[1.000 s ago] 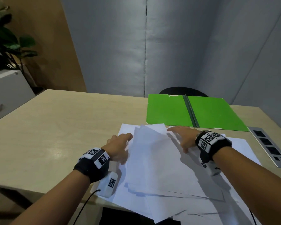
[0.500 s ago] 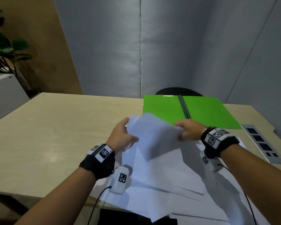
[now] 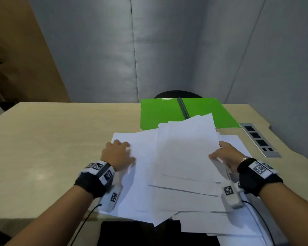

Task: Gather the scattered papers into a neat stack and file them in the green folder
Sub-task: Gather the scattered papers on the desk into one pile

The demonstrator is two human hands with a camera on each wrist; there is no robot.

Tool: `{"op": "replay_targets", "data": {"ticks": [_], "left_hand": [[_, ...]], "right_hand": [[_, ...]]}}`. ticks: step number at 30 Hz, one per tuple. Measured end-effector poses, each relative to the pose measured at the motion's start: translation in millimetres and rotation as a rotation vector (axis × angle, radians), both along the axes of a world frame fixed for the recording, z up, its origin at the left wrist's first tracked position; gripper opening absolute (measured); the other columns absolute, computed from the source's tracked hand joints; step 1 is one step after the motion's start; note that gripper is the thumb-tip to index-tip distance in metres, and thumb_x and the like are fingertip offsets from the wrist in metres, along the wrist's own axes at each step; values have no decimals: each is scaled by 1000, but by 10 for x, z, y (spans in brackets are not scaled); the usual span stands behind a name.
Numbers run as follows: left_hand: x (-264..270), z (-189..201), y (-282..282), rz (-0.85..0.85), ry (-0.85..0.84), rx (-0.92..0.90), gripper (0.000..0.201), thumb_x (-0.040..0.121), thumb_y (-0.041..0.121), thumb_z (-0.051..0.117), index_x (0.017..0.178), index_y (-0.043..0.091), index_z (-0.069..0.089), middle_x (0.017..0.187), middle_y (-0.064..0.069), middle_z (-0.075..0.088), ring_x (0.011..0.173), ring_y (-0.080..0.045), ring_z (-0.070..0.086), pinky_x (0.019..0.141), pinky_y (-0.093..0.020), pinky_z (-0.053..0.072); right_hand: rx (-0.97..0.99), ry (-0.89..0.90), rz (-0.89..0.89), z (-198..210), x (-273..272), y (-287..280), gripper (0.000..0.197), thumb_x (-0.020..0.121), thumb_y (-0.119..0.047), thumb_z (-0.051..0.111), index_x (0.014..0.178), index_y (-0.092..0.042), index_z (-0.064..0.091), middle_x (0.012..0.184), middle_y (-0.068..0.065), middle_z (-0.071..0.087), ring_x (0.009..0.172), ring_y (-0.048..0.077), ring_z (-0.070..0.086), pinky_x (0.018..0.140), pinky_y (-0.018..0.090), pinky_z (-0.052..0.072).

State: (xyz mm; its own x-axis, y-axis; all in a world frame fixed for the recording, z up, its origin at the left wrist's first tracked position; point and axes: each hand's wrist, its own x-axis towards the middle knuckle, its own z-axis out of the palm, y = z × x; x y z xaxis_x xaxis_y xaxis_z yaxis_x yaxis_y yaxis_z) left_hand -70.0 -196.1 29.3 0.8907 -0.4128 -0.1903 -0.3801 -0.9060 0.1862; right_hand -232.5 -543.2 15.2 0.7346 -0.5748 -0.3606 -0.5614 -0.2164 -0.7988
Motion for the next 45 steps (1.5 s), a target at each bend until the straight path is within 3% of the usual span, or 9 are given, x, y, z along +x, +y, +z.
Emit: {"op": "replay_targets", "data": {"ticks": [7, 12, 17, 20, 23, 28, 34, 39, 45], "left_hand": [[-161, -3, -154, -202, 78, 82, 79, 75, 48, 76, 146, 39, 43, 163, 0, 28, 148, -30, 24, 115, -45, 30], [-130, -51, -160, -324, 147, 83, 79, 86, 36, 68, 154, 44, 29, 170, 2, 9, 157, -28, 4, 121, -52, 22], [-92, -19, -86, -314, 106, 101, 77, 81, 49, 70, 150, 45, 37, 170, 2, 9, 157, -26, -1, 122, -54, 16], [-64, 32, 29, -265, 134, 59, 75, 77, 45, 77, 145, 37, 46, 164, 3, 29, 155, -23, 17, 121, -47, 23], [-16, 29, 80, -204, 234, -30, 74, 78, 28, 78, 143, 28, 44, 120, 0, 57, 112, -22, 56, 98, -35, 46], [-21, 4, 12, -236, 137, 36, 103, 68, 56, 71, 157, 32, 25, 149, -3, 44, 135, -29, 42, 108, -43, 39], [-21, 91, -202, -220, 60, 175, 94, 59, 53, 85, 139, 21, 47, 132, -6, 52, 123, -31, 45, 98, -39, 40], [99, 114, -184, 26, 334, -502, 17, 70, 9, 69, 77, 19, 58, 67, -8, 63, 62, -24, 55, 61, -31, 44], [190, 251, 106, 452, 341, -988, 42, 82, -17, 42, 112, 5, 63, 72, -16, 55, 52, -23, 46, 50, -27, 36]], "right_hand": [[-25, 88, 19, 206, -103, 138, 33, 75, 18, 52, 99, -4, 46, 89, 17, 52, 83, 32, 50, 58, 30, 41], [-40, 11, 22, 168, -93, 118, 7, 85, -7, 70, 90, -5, 65, 88, 11, 68, 72, 23, 58, 57, 27, 40], [-257, -104, -143, 155, -32, -91, 38, 72, -20, 66, 105, -1, 67, 107, 22, 71, 91, 31, 66, 83, 40, 52], [-251, -111, -188, 305, -136, -244, 34, 85, -9, 61, 119, -7, 62, 112, 13, 67, 105, 33, 63, 95, 46, 50], [-166, -128, -218, 331, -280, -415, 36, 85, -1, 58, 121, -8, 62, 113, 12, 68, 104, 33, 64, 91, 43, 50], [-28, -116, -256, 337, -374, -474, 29, 84, 9, 57, 109, -3, 65, 110, 21, 70, 102, 37, 65, 97, 50, 46], [35, -120, -229, 283, -325, -337, 32, 82, 12, 59, 109, -4, 65, 112, 18, 69, 108, 37, 62, 100, 49, 45], [193, -192, -246, 276, -301, -237, 31, 85, 17, 52, 107, -3, 64, 104, 11, 68, 87, 19, 62, 73, 31, 46], [392, -302, -351, 175, -277, -59, 29, 83, 22, 46, 88, -1, 63, 102, 11, 68, 104, 23, 59, 106, 32, 43]]}}
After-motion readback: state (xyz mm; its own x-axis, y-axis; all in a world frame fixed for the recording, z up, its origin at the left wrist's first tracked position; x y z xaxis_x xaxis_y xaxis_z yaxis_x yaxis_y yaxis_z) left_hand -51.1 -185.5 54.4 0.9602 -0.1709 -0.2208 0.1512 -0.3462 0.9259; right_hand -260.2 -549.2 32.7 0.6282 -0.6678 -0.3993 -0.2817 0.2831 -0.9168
